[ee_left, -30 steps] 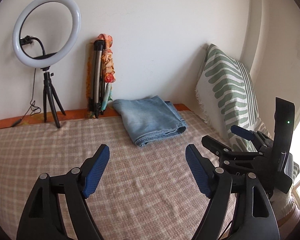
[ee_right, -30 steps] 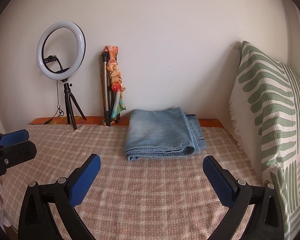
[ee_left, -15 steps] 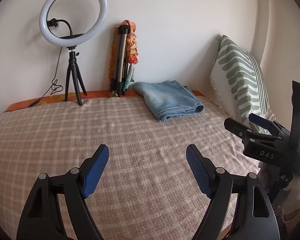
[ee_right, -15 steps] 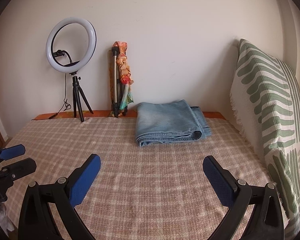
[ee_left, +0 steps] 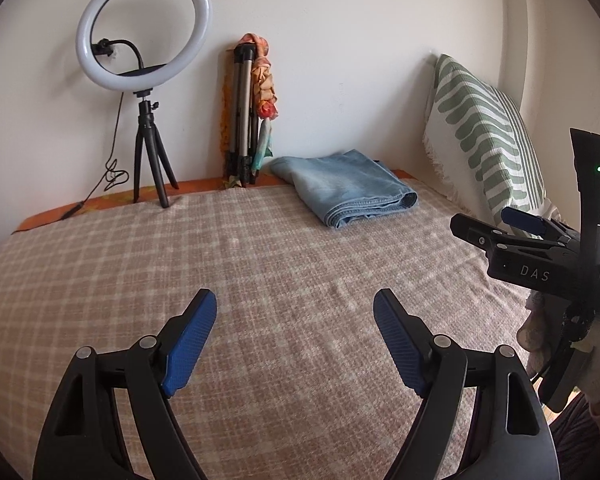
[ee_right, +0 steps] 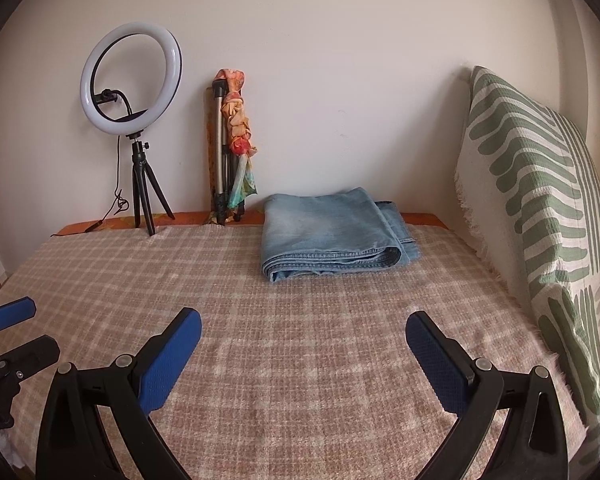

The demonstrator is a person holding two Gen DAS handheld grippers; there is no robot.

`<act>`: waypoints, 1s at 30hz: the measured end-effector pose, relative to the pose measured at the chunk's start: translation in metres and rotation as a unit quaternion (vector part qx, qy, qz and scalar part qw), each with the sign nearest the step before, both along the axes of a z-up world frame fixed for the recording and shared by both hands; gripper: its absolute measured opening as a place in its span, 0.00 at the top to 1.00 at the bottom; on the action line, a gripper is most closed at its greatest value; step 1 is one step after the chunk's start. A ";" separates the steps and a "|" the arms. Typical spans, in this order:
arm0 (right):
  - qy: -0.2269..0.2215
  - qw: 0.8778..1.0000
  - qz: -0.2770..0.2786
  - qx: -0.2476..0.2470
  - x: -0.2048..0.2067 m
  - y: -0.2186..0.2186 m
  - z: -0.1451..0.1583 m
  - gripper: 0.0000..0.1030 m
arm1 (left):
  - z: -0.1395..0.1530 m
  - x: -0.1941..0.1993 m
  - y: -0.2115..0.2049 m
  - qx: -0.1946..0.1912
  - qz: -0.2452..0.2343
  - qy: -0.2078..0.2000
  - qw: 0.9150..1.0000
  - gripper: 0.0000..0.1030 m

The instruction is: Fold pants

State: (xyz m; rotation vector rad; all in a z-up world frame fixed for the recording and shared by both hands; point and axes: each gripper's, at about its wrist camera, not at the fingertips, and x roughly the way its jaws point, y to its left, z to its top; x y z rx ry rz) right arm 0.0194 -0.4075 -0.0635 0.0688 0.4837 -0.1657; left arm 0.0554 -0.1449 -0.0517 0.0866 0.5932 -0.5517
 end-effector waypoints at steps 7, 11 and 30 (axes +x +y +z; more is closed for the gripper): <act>0.001 1.000 0.002 0.001 0.001 0.002 -0.002 0.00 | 0.003 0.002 0.000 0.009 0.019 -0.007 1.000 0.21; 0.001 1.000 0.002 0.001 0.000 0.004 -0.002 0.00 | 0.007 0.000 0.001 0.010 0.027 -0.023 0.999 0.18; -0.005 1.000 0.004 0.003 -0.001 0.008 0.000 0.00 | 0.011 -0.003 -0.003 0.009 0.022 -0.025 0.999 0.17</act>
